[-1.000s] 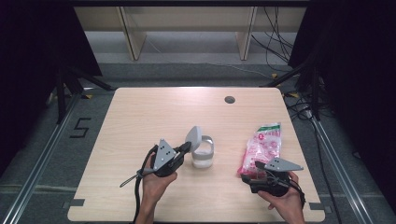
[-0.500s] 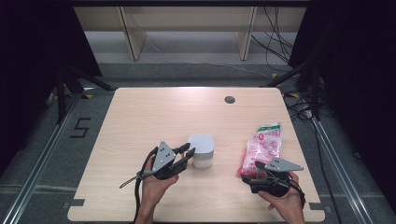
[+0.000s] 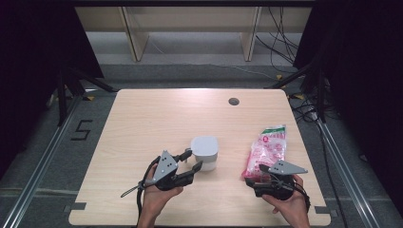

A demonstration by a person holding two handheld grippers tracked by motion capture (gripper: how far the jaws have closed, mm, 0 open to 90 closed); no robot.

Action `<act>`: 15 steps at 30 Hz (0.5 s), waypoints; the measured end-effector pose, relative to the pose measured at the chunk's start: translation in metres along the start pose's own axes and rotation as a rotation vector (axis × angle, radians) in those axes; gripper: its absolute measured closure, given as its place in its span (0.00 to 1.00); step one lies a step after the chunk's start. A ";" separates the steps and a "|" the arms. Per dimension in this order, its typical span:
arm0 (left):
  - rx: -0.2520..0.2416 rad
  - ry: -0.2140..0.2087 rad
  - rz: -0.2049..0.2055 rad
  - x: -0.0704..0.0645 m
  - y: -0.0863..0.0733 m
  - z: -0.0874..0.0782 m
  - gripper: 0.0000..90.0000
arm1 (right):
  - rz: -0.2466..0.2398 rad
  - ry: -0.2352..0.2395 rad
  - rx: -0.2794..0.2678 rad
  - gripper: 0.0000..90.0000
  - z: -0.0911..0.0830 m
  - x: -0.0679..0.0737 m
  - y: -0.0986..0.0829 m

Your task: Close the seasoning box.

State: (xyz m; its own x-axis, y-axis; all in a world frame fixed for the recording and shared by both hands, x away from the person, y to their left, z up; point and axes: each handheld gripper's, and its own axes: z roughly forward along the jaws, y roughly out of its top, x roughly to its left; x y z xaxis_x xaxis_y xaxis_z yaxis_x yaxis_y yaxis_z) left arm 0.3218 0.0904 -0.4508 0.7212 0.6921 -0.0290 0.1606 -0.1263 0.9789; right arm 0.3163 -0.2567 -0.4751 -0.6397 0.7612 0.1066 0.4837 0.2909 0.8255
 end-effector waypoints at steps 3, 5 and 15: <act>0.011 -0.008 0.010 -0.001 -0.003 0.000 0.49 | -0.018 0.001 0.005 0.27 0.000 -0.002 0.000; 0.014 -0.006 0.003 -0.001 -0.006 0.000 0.48 | -0.022 -0.001 0.008 0.27 0.000 -0.003 0.000; 0.038 -0.012 -0.001 -0.008 -0.014 -0.001 0.44 | -0.035 0.006 0.005 0.27 0.002 -0.002 0.000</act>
State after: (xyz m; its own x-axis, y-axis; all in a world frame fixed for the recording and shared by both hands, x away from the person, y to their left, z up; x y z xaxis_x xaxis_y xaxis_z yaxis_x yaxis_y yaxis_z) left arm 0.3134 0.0876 -0.4638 0.7290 0.6837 -0.0324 0.1862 -0.1526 0.9706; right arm 0.3189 -0.2566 -0.4765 -0.6599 0.7470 0.0812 0.4638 0.3199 0.8262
